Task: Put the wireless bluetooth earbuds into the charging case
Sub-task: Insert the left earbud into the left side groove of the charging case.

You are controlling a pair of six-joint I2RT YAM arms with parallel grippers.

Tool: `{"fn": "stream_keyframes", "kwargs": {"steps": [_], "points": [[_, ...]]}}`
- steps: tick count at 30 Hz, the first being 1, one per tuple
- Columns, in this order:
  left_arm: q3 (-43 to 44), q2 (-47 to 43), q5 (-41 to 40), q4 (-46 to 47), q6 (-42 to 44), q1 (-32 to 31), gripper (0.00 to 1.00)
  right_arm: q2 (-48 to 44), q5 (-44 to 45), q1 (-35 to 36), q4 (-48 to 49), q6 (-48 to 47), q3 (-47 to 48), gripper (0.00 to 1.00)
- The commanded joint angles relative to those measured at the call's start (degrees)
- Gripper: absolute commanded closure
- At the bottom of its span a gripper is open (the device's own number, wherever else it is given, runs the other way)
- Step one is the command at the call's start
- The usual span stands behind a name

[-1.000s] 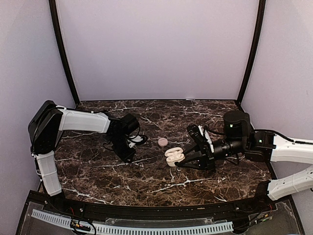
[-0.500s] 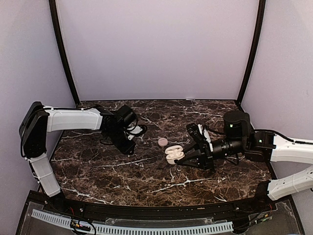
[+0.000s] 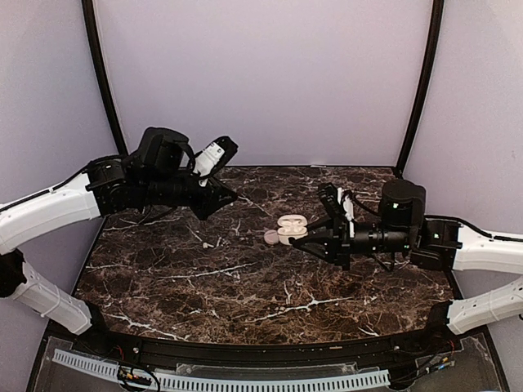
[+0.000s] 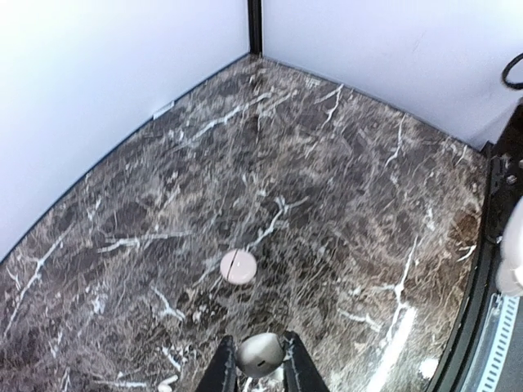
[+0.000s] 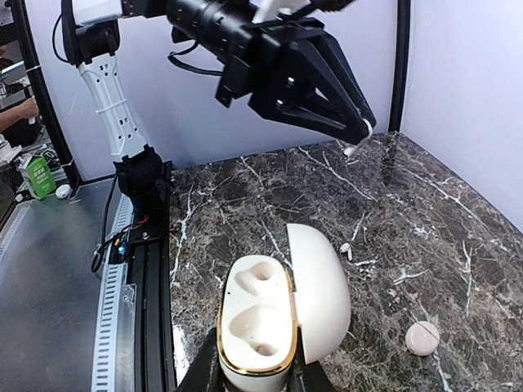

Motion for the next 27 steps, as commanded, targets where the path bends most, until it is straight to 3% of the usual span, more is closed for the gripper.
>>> {"fn": "stream_keyframes", "kwargs": {"steps": [1, 12, 27], "points": [[-1.99, -5.22, -3.03, 9.51, 1.44, -3.83, 0.9, -0.57, 2.96, -0.12, 9.17, -0.35, -1.8, 1.0], [-7.62, -10.03, -7.47, 22.79, 8.51, -14.49, 0.9, -1.15, 9.28, 0.21, 15.38, -3.3, -3.72, 1.0], [-5.87, -5.83, -6.6, 27.55, 13.06, -20.89, 0.9, -0.82, 0.35, 0.27, 17.57, -4.31, -4.2, 1.0]]}}
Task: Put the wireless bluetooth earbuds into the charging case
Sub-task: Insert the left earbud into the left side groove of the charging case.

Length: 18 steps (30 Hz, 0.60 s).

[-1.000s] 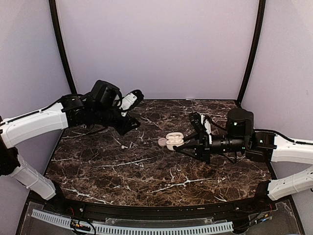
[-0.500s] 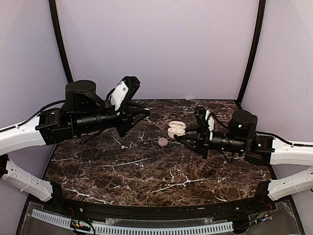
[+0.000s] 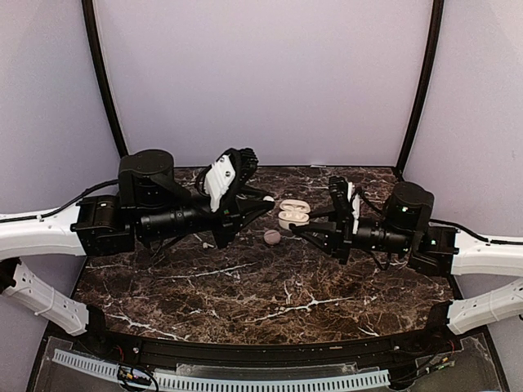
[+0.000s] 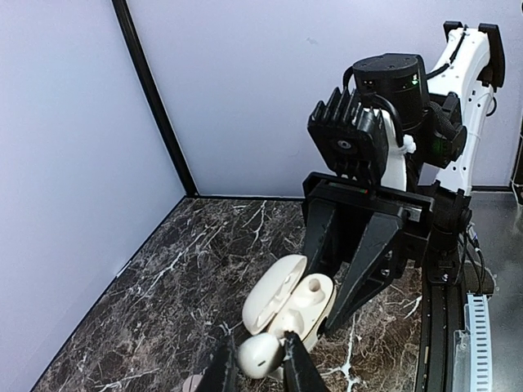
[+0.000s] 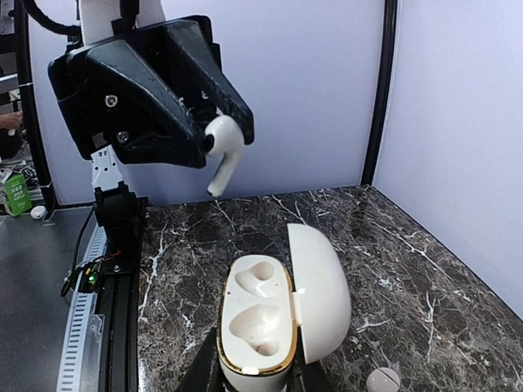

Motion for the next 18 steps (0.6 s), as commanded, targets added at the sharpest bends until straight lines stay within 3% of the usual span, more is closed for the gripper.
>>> {"fn": "stream_keyframes", "kwargs": {"steps": [1, 18], "points": [[1.67, 1.09, 0.2, 2.53, 2.37, -1.36, 0.9, -0.71, -4.23, 0.31, 4.62, -0.83, -0.96, 1.0], [-0.75, -0.67, 2.05, 6.13, 7.32, -4.61, 0.9, -4.28, -5.31, 0.61, 7.01, -8.54, -4.87, 1.0]]}}
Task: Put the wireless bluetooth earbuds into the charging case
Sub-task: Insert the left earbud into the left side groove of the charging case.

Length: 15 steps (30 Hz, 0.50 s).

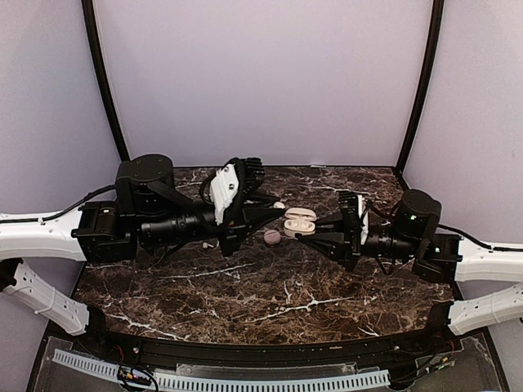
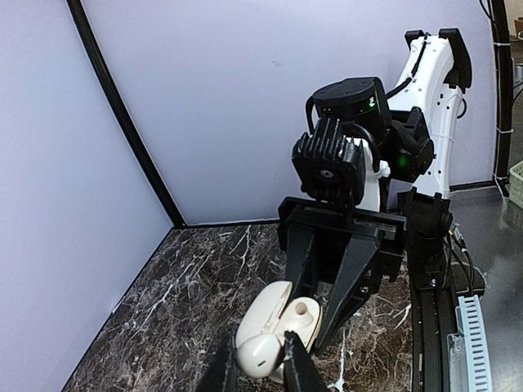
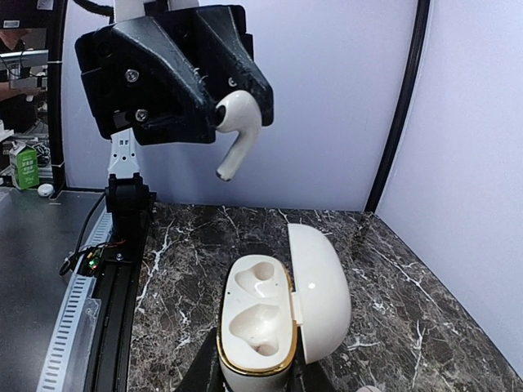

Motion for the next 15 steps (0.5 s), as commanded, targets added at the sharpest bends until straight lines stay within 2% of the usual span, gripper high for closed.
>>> {"fn": "stream_keyframes", "kwargs": {"steps": [1, 15], "points": [[-1.01, -1.92, 0.64, 2.22, 2.89, -1.01, 0.9, -0.96, -1.17, 0.65, 3.78, -2.28, -0.86, 1.0], [-1.57, 0.67, -2.38, 4.2, 5.83, -2.46, 0.9, 0.17, -5.4, 0.81, 1.27, 0.12, 1.42, 1.0]]}}
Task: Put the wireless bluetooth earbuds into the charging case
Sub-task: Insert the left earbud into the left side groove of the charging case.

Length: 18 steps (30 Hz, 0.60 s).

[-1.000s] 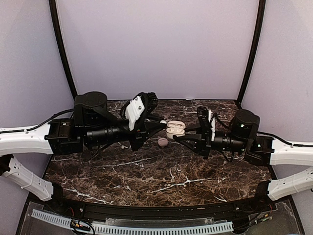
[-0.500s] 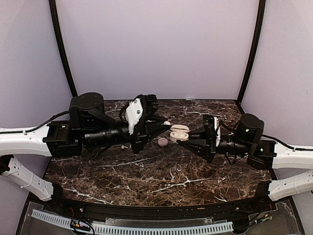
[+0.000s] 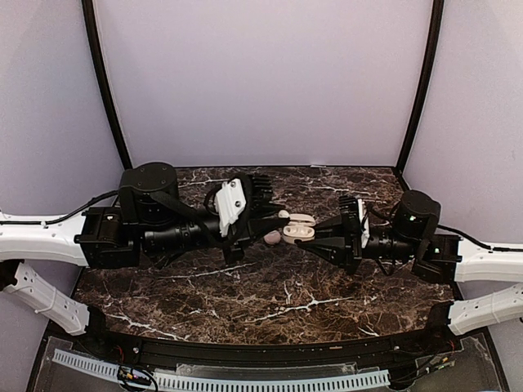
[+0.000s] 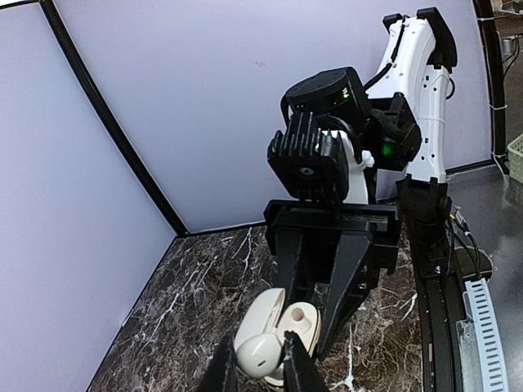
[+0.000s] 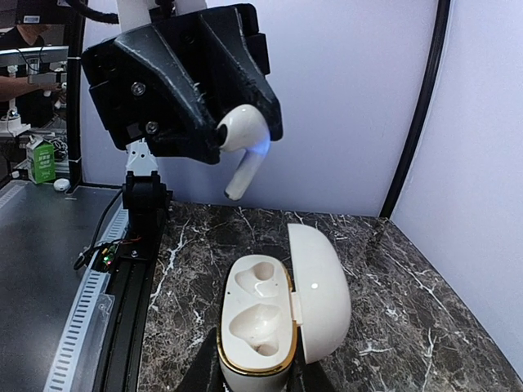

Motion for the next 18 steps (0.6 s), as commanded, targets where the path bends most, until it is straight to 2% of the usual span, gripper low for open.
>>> {"fn": "stream_keyframes", "kwargs": {"steps": [1, 18], "points": [[-0.5, 0.31, -1.35, 2.83, 1.0, -0.32, 0.9, 0.38, -2.88, 0.75, 0.84, 1.2, 1.88, 1.0], [-2.09, 0.27, -2.68, 2.1, 2.48, -0.3, 0.9, 2.64, -4.14, 0.67, -0.32, 6.37, 3.94, 1.0]]}}
